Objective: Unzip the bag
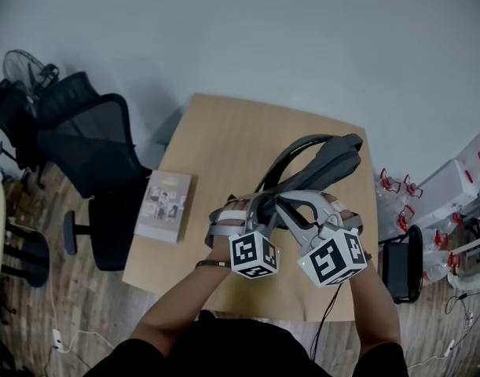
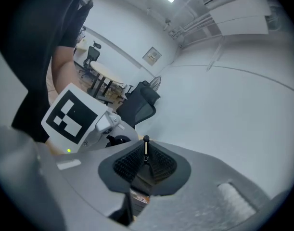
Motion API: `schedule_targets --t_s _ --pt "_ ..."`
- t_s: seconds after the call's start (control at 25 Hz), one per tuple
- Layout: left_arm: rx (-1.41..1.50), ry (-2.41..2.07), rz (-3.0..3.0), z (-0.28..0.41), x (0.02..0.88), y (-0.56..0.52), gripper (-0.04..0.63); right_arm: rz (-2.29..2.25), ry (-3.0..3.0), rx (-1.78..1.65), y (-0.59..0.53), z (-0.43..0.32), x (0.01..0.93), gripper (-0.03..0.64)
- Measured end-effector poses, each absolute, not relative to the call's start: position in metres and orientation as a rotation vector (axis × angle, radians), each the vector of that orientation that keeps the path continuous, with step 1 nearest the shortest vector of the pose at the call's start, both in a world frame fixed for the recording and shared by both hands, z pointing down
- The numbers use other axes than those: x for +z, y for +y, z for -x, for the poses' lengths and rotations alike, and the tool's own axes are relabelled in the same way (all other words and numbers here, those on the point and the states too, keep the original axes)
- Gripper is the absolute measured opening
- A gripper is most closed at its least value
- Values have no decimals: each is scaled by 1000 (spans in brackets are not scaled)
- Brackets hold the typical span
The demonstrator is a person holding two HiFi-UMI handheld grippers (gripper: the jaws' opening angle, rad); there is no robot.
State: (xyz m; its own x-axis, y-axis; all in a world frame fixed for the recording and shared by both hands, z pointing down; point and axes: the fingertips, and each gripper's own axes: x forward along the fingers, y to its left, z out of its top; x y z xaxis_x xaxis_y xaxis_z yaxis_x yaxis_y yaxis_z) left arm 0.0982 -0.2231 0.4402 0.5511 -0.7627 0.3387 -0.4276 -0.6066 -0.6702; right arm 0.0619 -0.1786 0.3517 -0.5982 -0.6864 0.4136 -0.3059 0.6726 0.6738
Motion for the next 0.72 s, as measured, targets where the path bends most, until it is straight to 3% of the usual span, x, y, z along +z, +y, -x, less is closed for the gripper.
schedule_targets --t_s 0.52,0.72 --pt "-807 971 2350 -99 439 -220 115 -1318 -2322 -658 -177 -73 345 34" --pt "-785 974 2382 -96 439 -221 114 -1342 -2358 -687 -177 -71 342 28"
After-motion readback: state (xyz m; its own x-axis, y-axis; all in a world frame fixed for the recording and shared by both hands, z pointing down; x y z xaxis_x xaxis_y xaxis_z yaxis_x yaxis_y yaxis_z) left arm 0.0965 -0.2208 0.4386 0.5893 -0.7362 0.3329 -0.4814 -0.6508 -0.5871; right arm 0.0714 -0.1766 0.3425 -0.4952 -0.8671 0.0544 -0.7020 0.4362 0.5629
